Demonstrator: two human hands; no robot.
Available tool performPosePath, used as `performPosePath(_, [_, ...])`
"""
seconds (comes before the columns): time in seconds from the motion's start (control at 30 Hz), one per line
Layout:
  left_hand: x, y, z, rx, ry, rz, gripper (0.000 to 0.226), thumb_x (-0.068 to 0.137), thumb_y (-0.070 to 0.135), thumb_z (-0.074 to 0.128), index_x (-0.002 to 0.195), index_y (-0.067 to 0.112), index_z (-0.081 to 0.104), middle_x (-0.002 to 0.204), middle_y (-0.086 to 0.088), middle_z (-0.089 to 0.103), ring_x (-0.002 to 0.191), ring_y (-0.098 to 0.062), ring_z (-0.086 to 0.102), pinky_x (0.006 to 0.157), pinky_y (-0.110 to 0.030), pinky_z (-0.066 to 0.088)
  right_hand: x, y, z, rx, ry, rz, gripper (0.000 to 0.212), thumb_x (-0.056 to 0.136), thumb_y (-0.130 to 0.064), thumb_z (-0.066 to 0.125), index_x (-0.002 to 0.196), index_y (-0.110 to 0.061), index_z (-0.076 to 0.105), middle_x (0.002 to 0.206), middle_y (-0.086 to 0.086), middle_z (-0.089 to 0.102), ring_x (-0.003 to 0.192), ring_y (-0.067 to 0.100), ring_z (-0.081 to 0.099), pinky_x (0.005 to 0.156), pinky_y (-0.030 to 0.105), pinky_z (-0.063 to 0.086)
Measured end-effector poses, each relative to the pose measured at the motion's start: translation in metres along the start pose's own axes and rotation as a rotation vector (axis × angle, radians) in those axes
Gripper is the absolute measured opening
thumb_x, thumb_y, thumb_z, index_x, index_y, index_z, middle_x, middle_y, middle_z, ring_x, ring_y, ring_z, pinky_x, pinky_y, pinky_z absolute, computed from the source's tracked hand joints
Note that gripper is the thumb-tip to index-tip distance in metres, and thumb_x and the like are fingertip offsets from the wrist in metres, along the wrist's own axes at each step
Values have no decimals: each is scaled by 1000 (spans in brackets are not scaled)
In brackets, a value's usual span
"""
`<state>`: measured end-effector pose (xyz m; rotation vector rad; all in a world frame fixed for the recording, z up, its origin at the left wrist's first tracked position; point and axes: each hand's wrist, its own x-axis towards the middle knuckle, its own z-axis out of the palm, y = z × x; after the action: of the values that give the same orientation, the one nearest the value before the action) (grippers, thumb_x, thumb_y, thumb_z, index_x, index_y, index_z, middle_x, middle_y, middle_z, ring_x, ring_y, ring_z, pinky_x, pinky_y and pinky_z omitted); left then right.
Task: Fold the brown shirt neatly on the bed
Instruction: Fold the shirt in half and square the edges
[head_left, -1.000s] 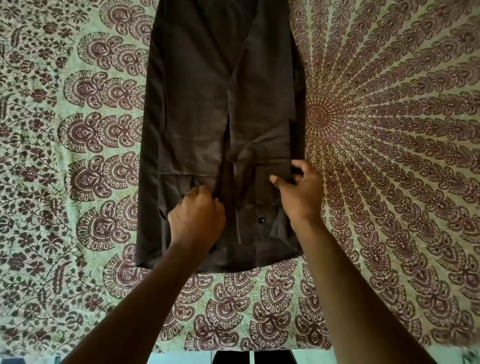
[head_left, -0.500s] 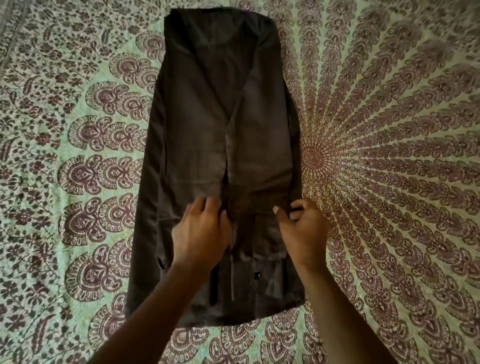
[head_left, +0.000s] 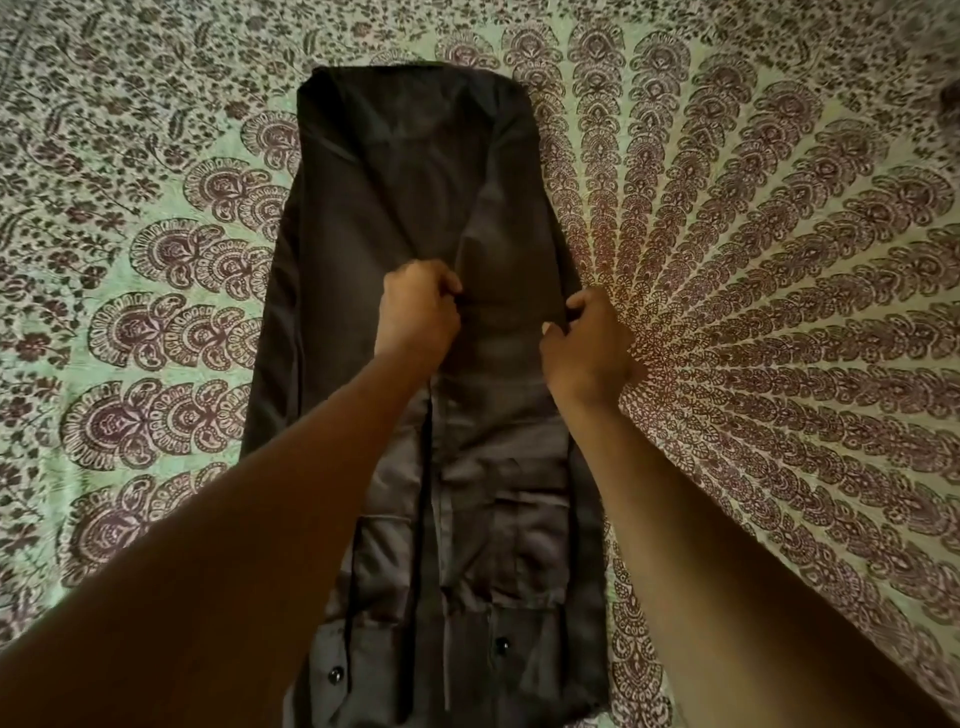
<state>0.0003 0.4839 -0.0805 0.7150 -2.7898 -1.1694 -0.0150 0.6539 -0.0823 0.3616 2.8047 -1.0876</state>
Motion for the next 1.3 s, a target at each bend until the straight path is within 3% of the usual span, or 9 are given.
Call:
performPosePath(0.17, [6,1,5,111,59,122,18,96,3,57,111,7,67,124,-13,56,109,-28,60,94,-35,54,-3,6,-2,-63,-11,-61,35,93,-22,72,125,-19,57,115,3,66,118,27,59,102,53,44])
performPosePath(0.27, [-24,0,7,215,122,348,18,98,11,56,112,4,65,121,-16,52,107,-31,55,84,-41,54,-27,20,-3,-239,113,-276,37,92,-26,70,127,-19,58,132,9,55,128,32,48,98,53,45])
performPosePath(0.37, [-75,-16,13,325,-15,488,22,98,19,50,104,7,66,111,-14,59,98,-34,59,79,-47,50,-67,46,-1,-340,61,-554,34,91,-23,62,125,-17,62,135,6,54,126,29,48,95,47,42])
performPosePath(0.47, [-117,-43,16,463,-144,519,25,92,25,57,111,11,68,117,-10,62,104,-33,60,86,-44,45,-103,83,0,-442,-72,-650,34,88,-16,62,122,-13,67,138,8,56,123,31,50,95,49,47])
performPosePath(0.67, [-151,-73,4,553,-335,561,90,73,70,62,148,23,48,161,-6,35,147,-27,35,120,-53,21,-139,124,-15,-503,-87,-786,26,92,-21,65,116,-14,71,129,7,63,113,31,59,86,48,44])
performPosePath(0.87, [-176,-83,1,686,-488,503,128,64,91,51,164,31,-2,172,-2,-17,159,-25,-12,124,-62,7,-158,143,-40,-599,-356,-824,65,94,-59,56,142,-16,56,156,10,45,136,32,48,101,53,45])
performPosePath(1.03, [-183,-84,2,662,-497,462,131,65,91,54,162,34,-14,169,1,-28,158,-24,-20,125,-63,3,-164,156,-51,-641,-469,-867,73,100,-69,33,155,-23,42,170,8,22,154,28,29,112,49,35])
performPosePath(1.17, [-190,-86,-1,622,-530,451,121,76,89,49,162,34,-15,169,5,-28,157,-23,-22,127,-59,2,-170,152,-53,-676,-489,-869,72,99,-68,35,157,-25,39,172,9,19,156,29,24,117,51,33])
performPosePath(1.3, [-207,-82,-30,486,-374,439,76,95,60,53,160,34,24,170,-3,13,153,-36,19,117,-59,30,-173,148,-64,-573,-414,-817,54,100,-45,52,151,-29,46,167,8,29,149,34,33,108,55,39])
